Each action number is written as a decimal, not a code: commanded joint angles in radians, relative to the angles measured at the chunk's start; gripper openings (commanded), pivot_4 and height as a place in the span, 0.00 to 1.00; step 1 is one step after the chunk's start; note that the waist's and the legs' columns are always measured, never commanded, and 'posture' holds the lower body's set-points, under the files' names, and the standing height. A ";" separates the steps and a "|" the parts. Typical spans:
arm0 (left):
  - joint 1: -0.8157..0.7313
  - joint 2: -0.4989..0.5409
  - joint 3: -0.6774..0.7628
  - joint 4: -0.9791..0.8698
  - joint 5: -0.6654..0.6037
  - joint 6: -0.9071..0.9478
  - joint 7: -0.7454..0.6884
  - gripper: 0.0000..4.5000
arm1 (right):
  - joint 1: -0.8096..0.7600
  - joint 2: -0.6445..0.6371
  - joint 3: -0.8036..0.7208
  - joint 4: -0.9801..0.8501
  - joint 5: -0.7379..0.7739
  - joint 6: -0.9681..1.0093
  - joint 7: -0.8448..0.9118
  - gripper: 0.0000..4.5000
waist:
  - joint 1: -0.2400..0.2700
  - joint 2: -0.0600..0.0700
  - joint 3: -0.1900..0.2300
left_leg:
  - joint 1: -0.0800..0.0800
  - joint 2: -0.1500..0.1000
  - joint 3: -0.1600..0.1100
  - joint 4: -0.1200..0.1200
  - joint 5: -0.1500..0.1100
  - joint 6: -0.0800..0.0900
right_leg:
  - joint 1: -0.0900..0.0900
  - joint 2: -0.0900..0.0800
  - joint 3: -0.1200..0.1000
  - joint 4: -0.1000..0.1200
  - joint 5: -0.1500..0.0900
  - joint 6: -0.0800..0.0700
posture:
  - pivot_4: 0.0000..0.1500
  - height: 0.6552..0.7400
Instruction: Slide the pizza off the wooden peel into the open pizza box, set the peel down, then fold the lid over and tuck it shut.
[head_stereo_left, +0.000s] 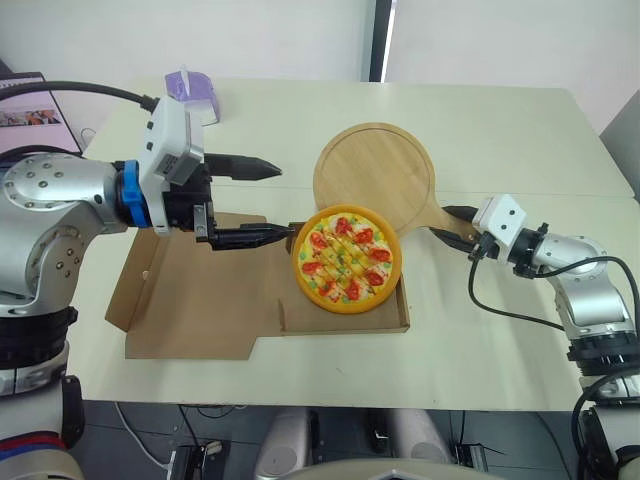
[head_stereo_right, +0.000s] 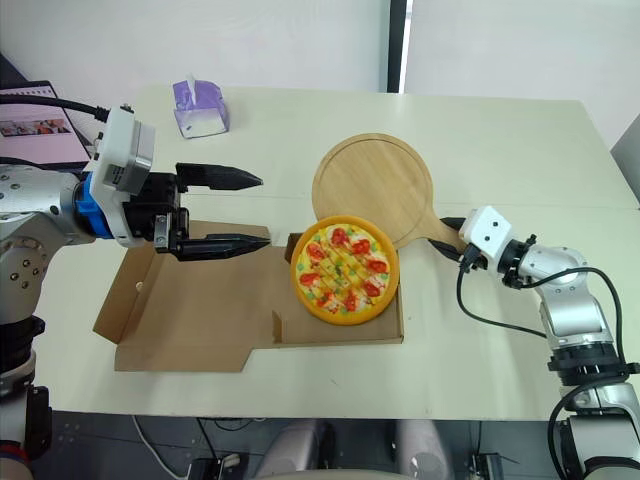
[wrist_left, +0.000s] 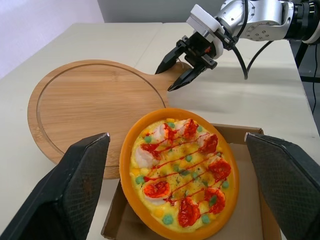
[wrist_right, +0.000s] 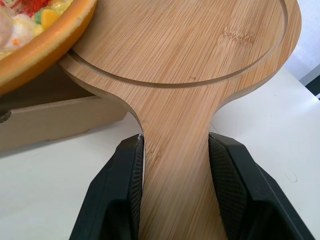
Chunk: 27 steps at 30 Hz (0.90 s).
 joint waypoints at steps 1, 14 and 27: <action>-0.001 0.016 0.039 -0.024 -0.009 -0.007 0.010 1.00 | -0.040 0.002 -0.025 -0.037 0.021 -0.063 -0.006 0.36 | 0.000 0.000 0.000 | 0.000 0.000 0.000 0.000 0.000 0.000 | 0.000 0.000 0.000 0.000 0.000 0.000 | 1.00 1.00; 0.009 0.013 0.035 -0.015 -0.005 -0.020 0.009 1.00 | -0.024 -0.014 -0.004 -0.033 -0.007 -0.093 -0.001 0.36 | 0.000 0.000 0.000 | 0.000 0.000 0.000 0.000 0.000 0.000 | 0.000 0.000 0.000 0.000 0.000 0.000 | 1.00 1.00; 0.005 0.013 0.024 -0.005 0.004 -0.039 0.000 1.00 | -0.164 -0.025 -0.035 0.164 -0.099 -0.213 -0.127 0.36 | -0.002 0.000 0.000 | 0.000 0.000 0.000 0.000 0.000 0.000 | 0.000 0.000 0.000 0.000 0.000 0.000 | 1.00 1.00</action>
